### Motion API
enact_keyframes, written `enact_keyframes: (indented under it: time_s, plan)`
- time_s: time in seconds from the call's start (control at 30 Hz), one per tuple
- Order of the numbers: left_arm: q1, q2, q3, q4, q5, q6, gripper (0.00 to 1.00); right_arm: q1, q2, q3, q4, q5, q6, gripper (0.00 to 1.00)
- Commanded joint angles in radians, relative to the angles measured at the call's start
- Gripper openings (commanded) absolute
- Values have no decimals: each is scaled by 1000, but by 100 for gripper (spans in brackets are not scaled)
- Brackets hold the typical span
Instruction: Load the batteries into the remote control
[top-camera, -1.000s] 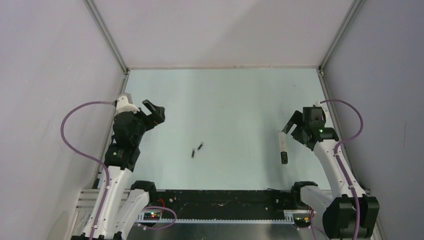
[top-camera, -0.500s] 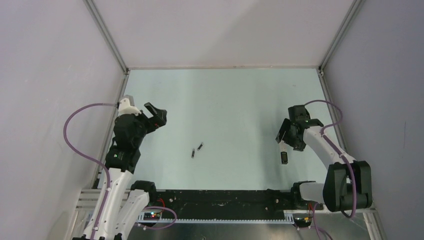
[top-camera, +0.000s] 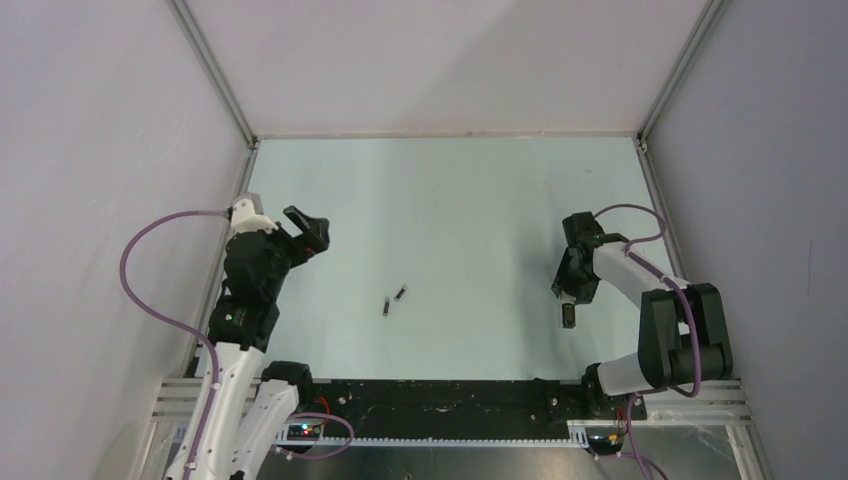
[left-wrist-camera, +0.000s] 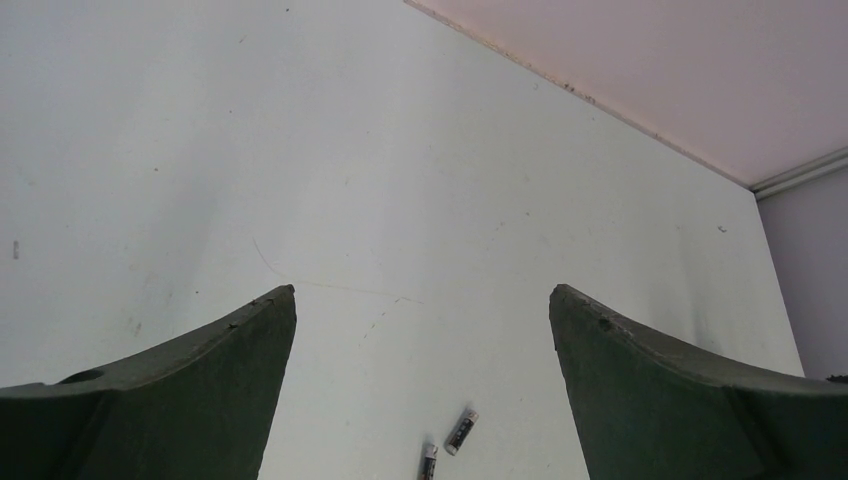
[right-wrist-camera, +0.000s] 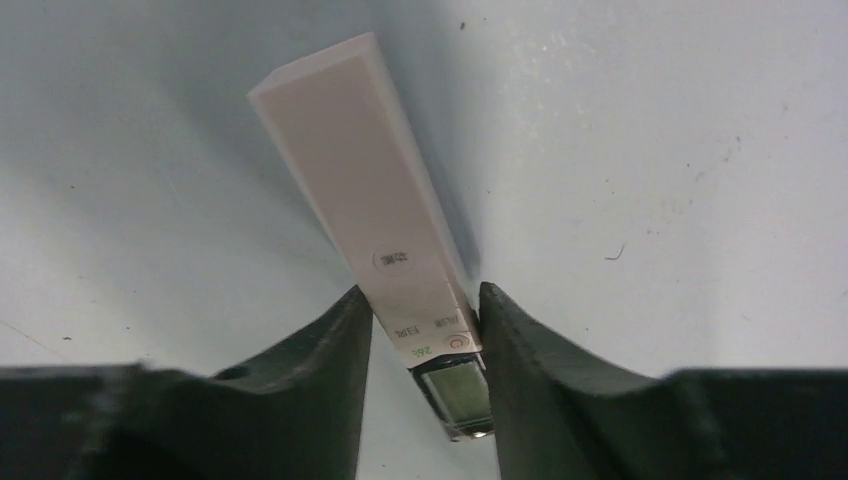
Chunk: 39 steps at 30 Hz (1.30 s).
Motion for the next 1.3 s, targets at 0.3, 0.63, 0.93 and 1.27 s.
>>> enact_keyframes:
  time_s: [0.3, 0.63, 0.93, 1.27]
  plan:
    - [5, 8, 30, 29, 257, 85, 100, 30, -93, 3, 92, -312, 20, 22]
    - [-21, 57, 140, 28, 613, 113, 100, 182, -183, 118, 429, -954, 220, 20]
    - [-223, 180, 255, 35, 780, 53, 100, 415, -195, 189, 797, -1179, 330, 21]
    - [-305, 239, 263, 211, 914, -133, 100, 502, -164, 208, 978, -1248, 438, 20]
